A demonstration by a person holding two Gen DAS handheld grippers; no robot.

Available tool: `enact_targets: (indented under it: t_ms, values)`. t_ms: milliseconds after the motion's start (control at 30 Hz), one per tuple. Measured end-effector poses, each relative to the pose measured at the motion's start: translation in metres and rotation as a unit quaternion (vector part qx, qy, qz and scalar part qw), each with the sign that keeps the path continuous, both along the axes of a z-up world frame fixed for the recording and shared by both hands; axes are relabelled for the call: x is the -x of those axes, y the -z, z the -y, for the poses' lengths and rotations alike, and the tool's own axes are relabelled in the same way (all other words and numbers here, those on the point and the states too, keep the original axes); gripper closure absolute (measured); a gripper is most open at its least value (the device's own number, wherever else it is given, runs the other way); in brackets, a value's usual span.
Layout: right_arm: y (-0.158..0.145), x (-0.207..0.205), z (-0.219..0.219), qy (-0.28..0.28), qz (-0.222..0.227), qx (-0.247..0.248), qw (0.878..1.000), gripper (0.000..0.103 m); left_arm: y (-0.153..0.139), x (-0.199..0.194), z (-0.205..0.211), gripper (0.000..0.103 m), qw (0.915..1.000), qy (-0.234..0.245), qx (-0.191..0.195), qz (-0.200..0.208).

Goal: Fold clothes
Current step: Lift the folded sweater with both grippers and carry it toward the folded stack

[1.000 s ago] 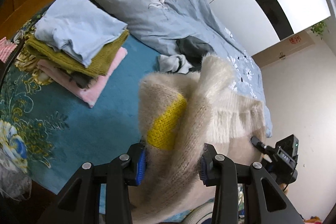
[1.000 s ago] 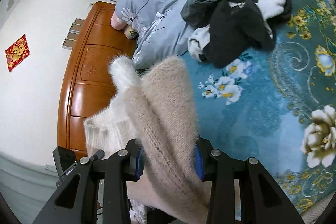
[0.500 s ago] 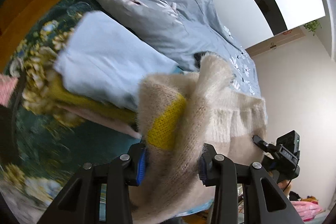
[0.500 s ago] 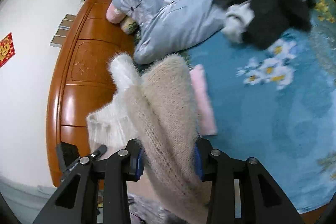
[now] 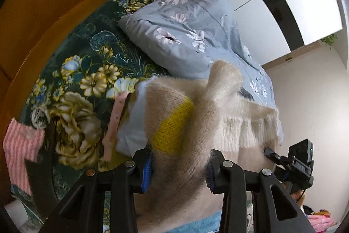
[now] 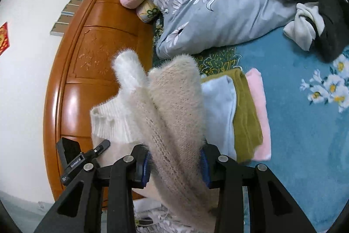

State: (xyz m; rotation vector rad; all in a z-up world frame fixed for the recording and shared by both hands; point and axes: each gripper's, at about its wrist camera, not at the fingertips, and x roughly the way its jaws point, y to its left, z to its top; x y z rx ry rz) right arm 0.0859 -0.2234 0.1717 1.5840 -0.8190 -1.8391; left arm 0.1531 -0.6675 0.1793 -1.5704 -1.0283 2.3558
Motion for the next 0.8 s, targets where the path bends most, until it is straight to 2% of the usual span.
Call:
enact_targets:
  t_ms: [233, 367, 500, 800]
  values:
    - [0.038, 0.032, 0.008, 0.024, 0.041, -0.02, 0.999, 0.065, 0.041, 0.046, 0.006, 0.062, 0.9991, 0.014, -0.005, 0.039]
    - [0.064, 0.037, 0.005, 0.04, 0.072, -0.024, 0.996, 0.065, 0.07, 0.061, 0.015, 0.062, 0.9977, 0.007, -0.014, 0.066]
    - [0.088, 0.037, 0.0, 0.057, 0.097, -0.026, 0.993, 0.065, 0.095, 0.064, 0.023, 0.062, 0.9962, 0.004, -0.02, 0.084]
    - [0.108, 0.043, -0.001, 0.063, 0.109, -0.051, 0.991, 0.065, 0.128, 0.067, 0.028, 0.056, 0.9934, -0.026, -0.028, 0.108]
